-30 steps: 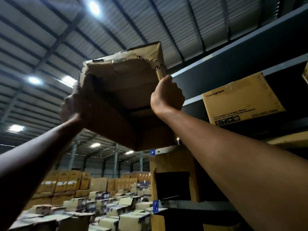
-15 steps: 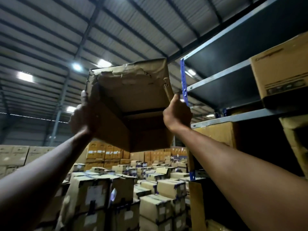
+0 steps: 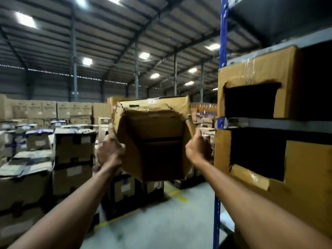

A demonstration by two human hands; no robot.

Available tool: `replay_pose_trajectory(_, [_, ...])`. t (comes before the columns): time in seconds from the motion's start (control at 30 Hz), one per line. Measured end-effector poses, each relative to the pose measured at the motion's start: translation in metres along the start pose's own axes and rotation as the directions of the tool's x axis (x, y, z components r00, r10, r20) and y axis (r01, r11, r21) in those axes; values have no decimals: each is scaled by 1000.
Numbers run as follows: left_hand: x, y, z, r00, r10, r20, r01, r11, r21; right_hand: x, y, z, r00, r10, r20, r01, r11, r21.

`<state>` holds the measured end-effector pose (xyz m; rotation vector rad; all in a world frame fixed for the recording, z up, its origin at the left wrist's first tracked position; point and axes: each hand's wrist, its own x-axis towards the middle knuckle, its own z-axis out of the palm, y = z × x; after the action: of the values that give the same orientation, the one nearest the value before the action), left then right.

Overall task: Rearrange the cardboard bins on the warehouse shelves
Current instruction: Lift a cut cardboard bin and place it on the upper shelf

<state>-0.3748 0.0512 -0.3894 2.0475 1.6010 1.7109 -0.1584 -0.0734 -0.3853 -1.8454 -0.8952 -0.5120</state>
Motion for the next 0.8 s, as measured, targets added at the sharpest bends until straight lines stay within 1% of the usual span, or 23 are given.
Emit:
replay_pose_trajectory(0.1, [-52, -39, 52, 992, -71, 103, 62, 994, 95, -32, 59, 46, 987, 69, 145, -68, 998, -12])
replay_pose_trajectory(0.17, [-78, -60, 76, 980, -109, 169, 88, 988, 125, -58, 92, 67, 963, 131, 235, -120, 991, -63])
replay_pose_trajectory(0.23, [-102, -83, 103, 961, -134, 241, 97, 983, 158, -85, 119, 87, 937, 242, 254, -220, 969, -111])
replay_pose_trajectory(0.27, [-117, -94, 115, 942, -159, 294, 108, 978, 181, -101, 131, 99, 927, 276, 253, -244, 958, -152])
replay_pose_trajectory(0.33, [-144, -117, 138, 898, -203, 391, 124, 968, 217, -132, 151, 117, 894, 332, 300, -269, 935, -232])
replay_pose_trajectory(0.43, [-182, -154, 172, 803, -272, 530, 144, 952, 270, -174, 180, 139, 825, 447, 346, -345, 883, -319])
replay_pose_trajectory(0.5, [-206, -175, 188, 738, -313, 598, 152, 940, 304, -197, 197, 152, 788, 500, 359, -365, 849, -382])
replay_pose_trajectory(0.6, [-235, -202, 209, 657, -364, 660, 160, 923, 351, -228, 217, 169, 733, 571, 370, -389, 798, -461])
replay_pose_trajectory(0.67, [-249, -214, 219, 615, -372, 695, 136, 919, 371, -244, 226, 174, 700, 619, 357, -413, 758, -504])
replay_pose_trajectory(0.8, [-257, -231, 235, 572, -337, 748, 62, 927, 370, -265, 244, 178, 635, 696, 334, -471, 692, -547])
